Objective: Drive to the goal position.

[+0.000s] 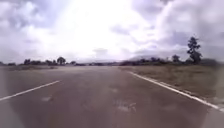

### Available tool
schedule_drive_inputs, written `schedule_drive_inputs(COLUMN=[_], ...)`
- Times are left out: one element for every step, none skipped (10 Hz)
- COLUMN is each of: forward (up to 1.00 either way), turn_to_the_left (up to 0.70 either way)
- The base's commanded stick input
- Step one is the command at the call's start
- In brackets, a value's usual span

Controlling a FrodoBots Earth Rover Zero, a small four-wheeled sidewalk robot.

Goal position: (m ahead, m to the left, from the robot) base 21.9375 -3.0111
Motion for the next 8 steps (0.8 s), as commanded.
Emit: schedule_drive_inputs(forward=[1.0,1.0,1.0,1.0,1.0,1.0,1.0,1.0], turn_to_the_left=[0.0,0.0,0.0,0.0,0.0,0.0,0.0,0.0])
